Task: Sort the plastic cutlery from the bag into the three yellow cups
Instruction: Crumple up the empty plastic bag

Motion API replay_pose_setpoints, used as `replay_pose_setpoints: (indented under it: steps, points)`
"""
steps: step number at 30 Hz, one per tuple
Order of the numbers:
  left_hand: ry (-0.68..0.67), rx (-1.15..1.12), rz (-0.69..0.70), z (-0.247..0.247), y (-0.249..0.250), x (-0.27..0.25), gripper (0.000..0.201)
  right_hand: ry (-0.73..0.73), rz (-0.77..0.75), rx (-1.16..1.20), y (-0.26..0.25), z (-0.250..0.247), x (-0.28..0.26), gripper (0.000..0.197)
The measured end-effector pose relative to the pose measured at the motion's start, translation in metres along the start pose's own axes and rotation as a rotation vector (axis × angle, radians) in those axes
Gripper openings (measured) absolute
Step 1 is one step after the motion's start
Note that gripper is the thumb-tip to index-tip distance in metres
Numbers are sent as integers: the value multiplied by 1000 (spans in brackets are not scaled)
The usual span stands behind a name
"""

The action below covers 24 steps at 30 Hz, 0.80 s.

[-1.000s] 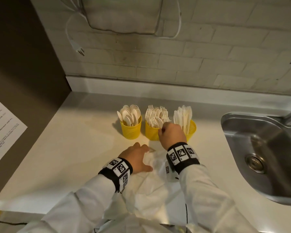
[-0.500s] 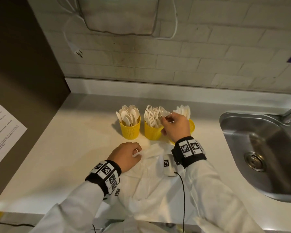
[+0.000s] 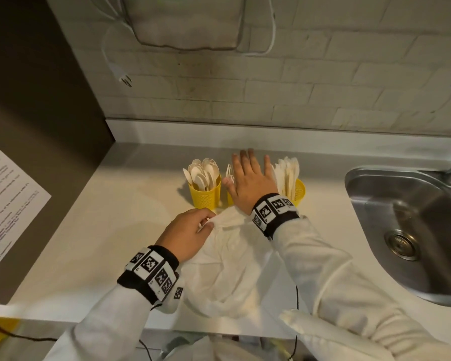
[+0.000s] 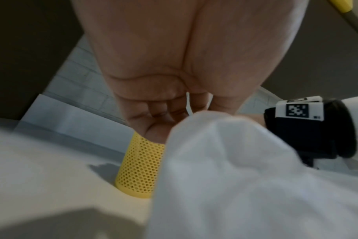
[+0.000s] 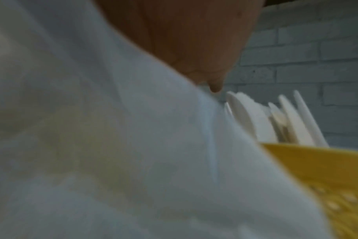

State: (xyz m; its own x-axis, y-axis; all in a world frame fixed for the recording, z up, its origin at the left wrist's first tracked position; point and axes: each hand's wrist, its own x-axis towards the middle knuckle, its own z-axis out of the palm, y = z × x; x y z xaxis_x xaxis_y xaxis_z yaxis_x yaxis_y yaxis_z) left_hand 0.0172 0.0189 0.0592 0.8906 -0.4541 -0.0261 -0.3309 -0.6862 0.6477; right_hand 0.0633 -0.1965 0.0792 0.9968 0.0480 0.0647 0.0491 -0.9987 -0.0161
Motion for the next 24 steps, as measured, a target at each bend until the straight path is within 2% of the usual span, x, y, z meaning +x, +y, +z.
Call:
replay_pose_setpoints:
  steps: [2, 6, 9, 10, 13, 14, 17, 19, 21, 24]
  points:
    - [27, -16, 6, -5, 2, -3, 16, 55, -8, 73, -1, -15, -6, 78]
    - [92, -96, -2, -20, 10, -9, 21, 187, -88, 455, 2, -42, -42, 74]
    - [143, -191, 8, -34, 22, -13, 20, 30, -134, 504, 11, -43, -74, 81]
    - [157, -219, 16, -37, 28, -14, 18, 0, -135, 510, 16, -39, -80, 78]
    - [164, -227, 42, -41, 48, -16, 14, 62, -135, 705, 30, -31, -91, 41]
    - [130, -216, 28, -42, 53, -16, 21, 94, -117, 774, 35, -31, -94, 37]
    - [-47, -115, -91, -41, 63, -19, 74, 149, 51, 889, 49, -39, -103, 35]
    - [-88, -62, -129, -36, 69, -20, 89, 162, 186, 918, 60, -45, -105, 24]
    - [30, -60, -123, -26, 73, -19, 78, 112, 247, 922, 70, -52, -108, 13]
    - [379, -71, -171, -14, 73, -16, 43, -37, 161, 852, 79, -60, -117, 19]
